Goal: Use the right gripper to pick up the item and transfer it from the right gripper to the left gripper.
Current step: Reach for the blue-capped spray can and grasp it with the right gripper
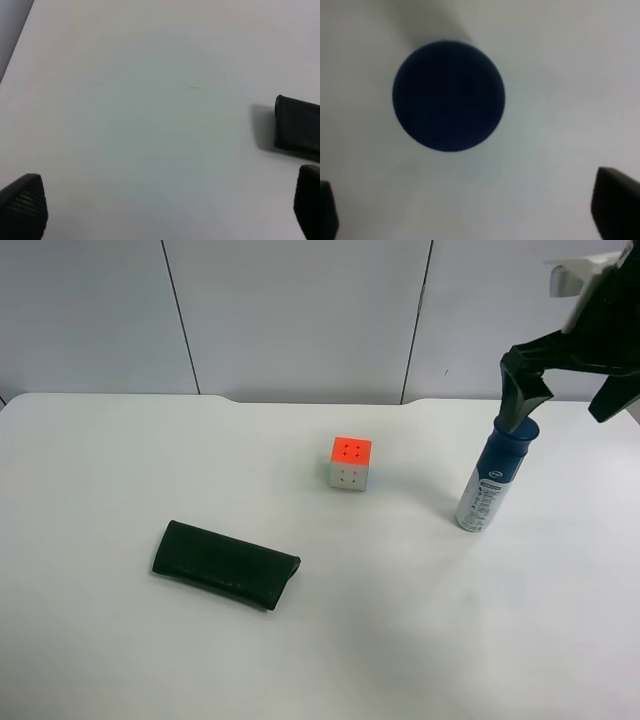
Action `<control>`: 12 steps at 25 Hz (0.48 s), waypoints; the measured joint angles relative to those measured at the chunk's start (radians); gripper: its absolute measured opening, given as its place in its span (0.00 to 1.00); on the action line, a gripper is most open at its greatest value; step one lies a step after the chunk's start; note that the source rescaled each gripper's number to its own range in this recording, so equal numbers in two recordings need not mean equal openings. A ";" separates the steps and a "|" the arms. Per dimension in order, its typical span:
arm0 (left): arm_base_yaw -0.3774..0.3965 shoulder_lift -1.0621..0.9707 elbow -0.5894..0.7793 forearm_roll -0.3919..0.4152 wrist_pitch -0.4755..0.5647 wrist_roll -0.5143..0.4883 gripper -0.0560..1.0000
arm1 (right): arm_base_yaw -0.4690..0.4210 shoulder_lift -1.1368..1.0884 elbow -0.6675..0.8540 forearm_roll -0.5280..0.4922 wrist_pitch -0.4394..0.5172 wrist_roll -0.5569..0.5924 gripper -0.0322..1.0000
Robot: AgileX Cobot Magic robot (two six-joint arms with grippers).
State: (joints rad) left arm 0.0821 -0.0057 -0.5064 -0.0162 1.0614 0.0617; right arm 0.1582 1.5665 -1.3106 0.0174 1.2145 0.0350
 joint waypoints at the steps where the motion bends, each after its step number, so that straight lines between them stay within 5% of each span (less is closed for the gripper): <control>1: 0.000 0.000 0.000 0.000 0.000 0.000 1.00 | 0.000 0.013 0.000 0.000 -0.002 0.000 1.00; 12: 0.000 0.000 0.000 0.000 0.000 0.000 1.00 | 0.000 0.183 -0.001 -0.003 -0.140 -0.001 1.00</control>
State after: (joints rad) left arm 0.0821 -0.0057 -0.5064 -0.0162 1.0614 0.0617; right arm 0.1582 1.7492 -1.3114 0.0142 1.0743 0.0342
